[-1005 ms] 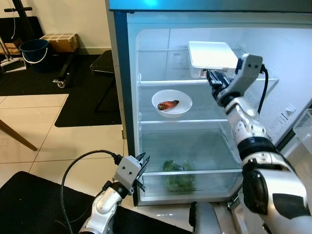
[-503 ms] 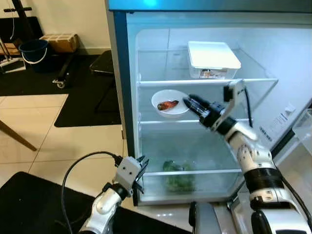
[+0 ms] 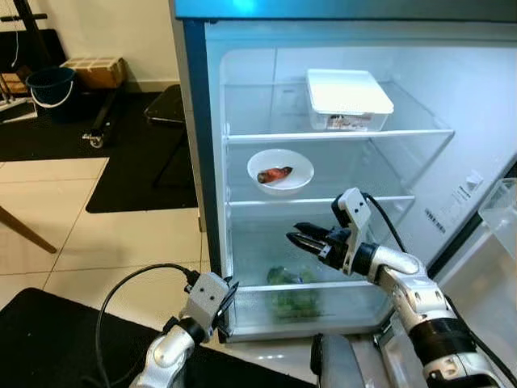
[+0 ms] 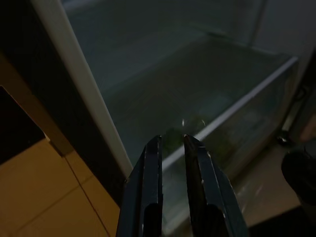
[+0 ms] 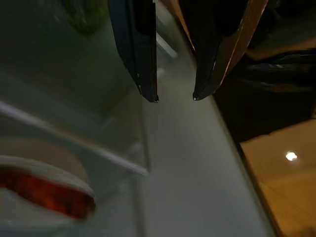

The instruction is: Restocking fridge

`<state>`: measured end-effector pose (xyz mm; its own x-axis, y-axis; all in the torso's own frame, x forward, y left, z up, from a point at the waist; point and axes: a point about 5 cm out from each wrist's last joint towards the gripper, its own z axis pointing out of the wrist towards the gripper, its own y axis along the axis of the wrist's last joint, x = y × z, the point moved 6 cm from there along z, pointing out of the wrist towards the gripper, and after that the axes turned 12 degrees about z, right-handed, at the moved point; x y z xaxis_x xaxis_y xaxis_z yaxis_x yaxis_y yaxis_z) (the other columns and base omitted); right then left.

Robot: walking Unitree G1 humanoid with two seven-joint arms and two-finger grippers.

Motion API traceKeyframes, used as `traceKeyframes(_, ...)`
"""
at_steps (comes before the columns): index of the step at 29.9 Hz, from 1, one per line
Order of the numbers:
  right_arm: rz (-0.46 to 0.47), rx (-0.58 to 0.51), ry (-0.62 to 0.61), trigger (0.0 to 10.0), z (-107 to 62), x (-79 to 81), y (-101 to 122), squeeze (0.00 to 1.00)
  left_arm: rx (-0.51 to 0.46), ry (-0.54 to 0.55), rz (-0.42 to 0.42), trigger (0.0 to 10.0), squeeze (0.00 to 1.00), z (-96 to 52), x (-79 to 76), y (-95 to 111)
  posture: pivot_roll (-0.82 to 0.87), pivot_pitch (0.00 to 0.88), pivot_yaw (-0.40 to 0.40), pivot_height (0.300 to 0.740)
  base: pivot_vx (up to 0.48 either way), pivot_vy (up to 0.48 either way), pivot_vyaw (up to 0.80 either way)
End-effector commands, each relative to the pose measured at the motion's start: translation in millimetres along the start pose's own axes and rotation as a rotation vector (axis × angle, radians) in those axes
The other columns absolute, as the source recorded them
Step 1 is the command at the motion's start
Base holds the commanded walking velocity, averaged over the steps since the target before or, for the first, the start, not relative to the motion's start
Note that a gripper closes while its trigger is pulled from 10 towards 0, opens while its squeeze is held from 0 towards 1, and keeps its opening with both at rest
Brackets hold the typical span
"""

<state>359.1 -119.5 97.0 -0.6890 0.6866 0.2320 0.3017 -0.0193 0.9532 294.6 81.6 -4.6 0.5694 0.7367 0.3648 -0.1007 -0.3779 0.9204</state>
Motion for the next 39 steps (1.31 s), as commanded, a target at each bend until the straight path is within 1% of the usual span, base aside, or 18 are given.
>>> traceKeyframes(1, -0.006, 0.086, -0.055, 10.0, 0.7, -7.0, -27.5, 0.00, 0.065, -0.007, -0.003, 10.0, 0.00, -9.4, -1.7, -16.1, -0.05, 0.000, -0.013, 0.431, 0.000, 0.000, 0.00)
traceKeyframes(4, 0.025, 0.079, -0.064, 10.0, 1.5, -5.7, -33.6, 0.00, 0.077, -0.011, -0.008, 10.0, 0.00, -12.3, -4.2, -19.8, -0.04, 0.000, -0.014, 0.431, 0.000, 0.000, 0.00)
traceKeyframes(7, 0.048, 0.022, -0.052, 10.0, 4.0, -2.2, -23.6, 0.00, 0.075, -0.010, -0.008, 10.0, 0.00, -13.2, -4.6, -20.0, -0.04, 0.000, -0.014, 0.431, 0.000, 0.000, 0.00)
traceKeyframes(8, 0.080, -0.090, -0.037, 10.0, 6.9, -0.2, 3.2, 0.00, 0.064, -0.005, -0.006, 10.0, 0.00, -12.4, -3.6, -17.7, -0.04, 0.000, -0.014, 0.431, 0.000, 0.000, 0.00)
traceKeyframes(11, 0.094, -0.152, -0.031, 10.0, 7.6, -0.4, 19.1, 0.00, 0.053, -0.003, -0.003, 10.0, 0.00, -10.9, -2.7, -15.4, -0.04, 0.000, -0.014, 0.431, 0.000, 0.000, 0.00)
traceKeyframes(12, 0.091, -0.192, -0.036, 10.0, 8.0, -2.5, 31.5, 0.00, 0.039, 0.001, 0.001, 10.0, 0.00, -9.1, -1.4, -12.3, -0.04, 0.000, -0.017, 0.431, 0.000, 0.000, 0.00)
traceKeyframes(13, 0.081, -0.260, -0.048, 10.0, 7.8, -6.5, 54.0, 0.00, 0.008, 0.011, 0.009, 10.0, 0.00, -5.6, 1.8, -5.0, -0.03, 0.000, -0.019, 0.431, 0.000, 0.000, 0.00)
traceKeyframes(14, 0.077, -0.285, -0.054, 10.0, 7.7, -8.2, 62.8, 0.00, -0.007, 0.016, 0.012, 10.0, 0.00, -4.1, 3.4, -1.7, -0.03, 0.000, -0.019, 0.431, 0.000, 0.000, 0.00)
traceKeyframes(15, 0.077, -0.285, -0.054, 10.0, 7.7, -8.2, 62.8, 0.00, -0.007, 0.016, 0.012, 10.0, 0.00, -4.1, 3.4, -1.7, -0.03, 0.000, -0.019, 0.431, 0.000, 0.000, 0.00)
traceKeyframes(19, 0.017, -0.354, -0.079, 10.0, 10.6, -13.6, 96.7, 0.00, -0.086, 0.036, 0.039, 10.0, 0.00, 3.6, 10.0, 17.6, -0.03, 0.000, -0.022, 0.431, 0.000, 0.000, 0.00)
traceKeyframes(20, 0.002, -0.382, -0.072, 10.0, 12.9, -11.4, 111.5, 0.00, -0.128, 0.048, 0.052, 10.0, 0.00, 7.3, 13.8, 28.7, -0.02, 0.000, -0.030, 0.431, 0.000, 0.000, 0.00)
traceKeyframes(21, 0.002, -0.382, -0.072, 10.0, 12.9, -11.4, 111.5, 0.00, -0.128, 0.048, 0.052, 10.0, 0.00, 7.3, 13.8, 28.7, -0.02, 0.000, -0.030, 0.431, 0.000, 0.000, 0.00)
traceKeyframes(23, -0.025, -0.402, -0.051, 10.0, 18.4, -5.4, 126.6, 0.00, -0.189, 0.073, 0.065, 10.0, 0.00, 11.2, 20.7, 44.6, -0.02, 0.000, -0.036, 0.431, 0.000, 0.000, 0.00)
traceKeyframes(24, -0.025, -0.402, -0.051, 10.0, 18.4, -5.4, 126.6, 0.00, -0.189, 0.073, 0.065, 10.0, 0.00, 11.2, 20.7, 44.6, -0.02, 0.000, -0.036, 0.431, 0.000, 0.000, 0.00)
traceKeyframes(27, -0.035, -0.414, -0.045, 10.0, 28.9, -0.9, 140.5, 0.00, -0.264, 0.105, 0.082, 10.0, 0.00, 14.3, 29.2, 65.4, 0.00, 0.000, -0.046, 0.431, 0.000, 0.000, 0.00)
traceKeyframes(31, -0.027, -0.419, -0.069, 10.0, 37.4, -2.1, 147.8, 0.00, -0.300, 0.117, 0.090, 10.0, 0.00, 15.4, 32.1, 76.1, 0.00, 0.000, -0.053, 0.431, 0.000, 0.000, 0.00)
traceKeyframes(35, -0.014, -0.441, -0.131, 10.0, 50.0, -4.8, 164.6, 0.00, -0.345, 0.140, 0.094, 10.0, 0.00, 13.2, 34.2, 90.4, 0.02, 0.010, -0.065, 0.431, 0.000, 0.000, 0.00)
traceKeyframes(39, -0.020, -0.424, -0.189, 10.0, 54.5, -10.4, 167.7, 0.00, -0.370, 0.158, 0.085, 10.0, 0.00, 10.3, 35.9, 99.3, 0.03, 0.029, -0.072, 0.431, 0.000, 0.000, 0.00)
